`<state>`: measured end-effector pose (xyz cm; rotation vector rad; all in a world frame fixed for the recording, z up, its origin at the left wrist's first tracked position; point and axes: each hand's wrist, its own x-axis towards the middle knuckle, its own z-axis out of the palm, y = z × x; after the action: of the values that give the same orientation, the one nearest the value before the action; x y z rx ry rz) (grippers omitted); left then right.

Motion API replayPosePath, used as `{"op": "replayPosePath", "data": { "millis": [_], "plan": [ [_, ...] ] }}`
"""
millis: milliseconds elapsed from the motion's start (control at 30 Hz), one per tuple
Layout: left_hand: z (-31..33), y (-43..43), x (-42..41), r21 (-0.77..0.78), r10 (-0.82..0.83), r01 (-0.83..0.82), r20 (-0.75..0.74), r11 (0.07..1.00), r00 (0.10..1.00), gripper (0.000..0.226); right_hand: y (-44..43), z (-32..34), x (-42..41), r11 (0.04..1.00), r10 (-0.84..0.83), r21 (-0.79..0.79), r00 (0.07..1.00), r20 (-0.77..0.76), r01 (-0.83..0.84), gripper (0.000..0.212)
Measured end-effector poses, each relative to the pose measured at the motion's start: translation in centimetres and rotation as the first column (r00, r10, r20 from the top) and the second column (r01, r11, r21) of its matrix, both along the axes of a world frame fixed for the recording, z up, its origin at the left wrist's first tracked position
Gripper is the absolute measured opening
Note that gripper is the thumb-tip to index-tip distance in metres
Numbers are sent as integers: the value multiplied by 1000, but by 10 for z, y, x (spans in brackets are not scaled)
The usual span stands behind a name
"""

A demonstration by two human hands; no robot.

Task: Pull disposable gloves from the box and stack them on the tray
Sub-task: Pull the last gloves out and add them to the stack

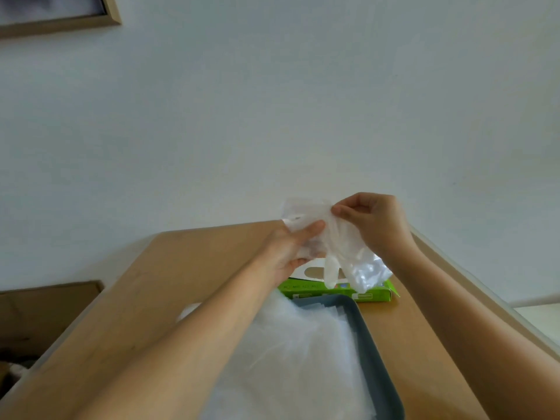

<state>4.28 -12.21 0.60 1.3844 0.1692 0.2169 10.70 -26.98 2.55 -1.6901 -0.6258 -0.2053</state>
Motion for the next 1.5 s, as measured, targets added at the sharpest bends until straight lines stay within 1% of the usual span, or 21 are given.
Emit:
{"op": "replayPosePath", "data": {
  "millis": [33,133,333,500,633,667,767,833,867,900,967,1000,1033,1100,1133,1200,1233,1300,1400,1467,1500],
  "plan": [
    [-2,1,2,22,32,-32,12,999,999,6,-2,0,2,1000,-9,24,1000,-15,10,12],
    [-7,2,8,129,83,-84,12,988,996,18,-10,1,11,994,-44,94,996,-82,52,14],
    [-7,4,20,-11,139,-140,-57,990,989,12,-15,-5,22,980,-110,147,982,-155,133,16],
    [-19,20,30,71,309,-302,-132,951,942,15,-23,-13,33,961,-183,169,961,-208,220,20],
    [-28,41,25,128,453,-436,-177,891,874,12,-31,-13,39,933,-152,267,937,-315,241,17],
    [-31,48,24,164,499,-475,-173,865,849,13,-32,-11,38,921,-132,307,935,-329,239,17],
    [-34,63,20,425,612,-506,-159,750,774,17,-34,-1,33,909,-28,386,948,-318,156,19],
    [-31,64,15,556,597,-428,-160,713,786,6,-37,9,24,951,7,298,959,-282,81,18],
    [-29,64,16,619,582,-372,-172,692,795,15,-37,14,18,968,28,246,964,-266,39,17],
    [-25,62,16,684,573,-312,-189,659,797,36,-37,18,13,980,59,201,965,-257,-6,17],
    [-10,51,10,740,557,-294,-129,605,821,67,-34,26,1,978,159,178,949,-272,-113,18],
    [-1,45,7,709,506,-330,-45,624,861,68,-32,30,-5,968,217,187,931,-295,-166,19],
    [9,37,1,634,420,-346,36,692,907,65,-30,31,-8,960,260,185,913,-315,-210,19],
    [29,19,-17,452,203,-253,157,855,967,61,-27,35,-16,955,297,125,901,-316,-270,16],
    [36,12,-25,396,114,-179,182,901,977,72,-27,38,-21,953,303,77,907,-293,-294,13],
    [46,4,-41,477,4,-79,156,875,988,95,-26,40,-29,929,362,16,897,-253,-370,11],
    [48,1,-48,531,-27,-44,125,846,992,98,-24,39,-33,905,417,34,867,-273,-425,12],
    [46,-1,-58,614,-29,-18,68,789,997,83,-22,39,-46,858,500,66,798,-336,-510,10],
    [41,-5,-75,619,14,-64,85,783,996,23,-18,37,-64,848,505,22,796,-334,-529,8],
    [37,-4,-88,573,96,-135,98,809,991,25,-16,38,-73,861,481,65,767,-425,-504,22],
    [34,-3,-93,523,130,-163,100,836,987,27,-17,39,-75,855,485,103,714,-505,-508,32]
  ]
}}
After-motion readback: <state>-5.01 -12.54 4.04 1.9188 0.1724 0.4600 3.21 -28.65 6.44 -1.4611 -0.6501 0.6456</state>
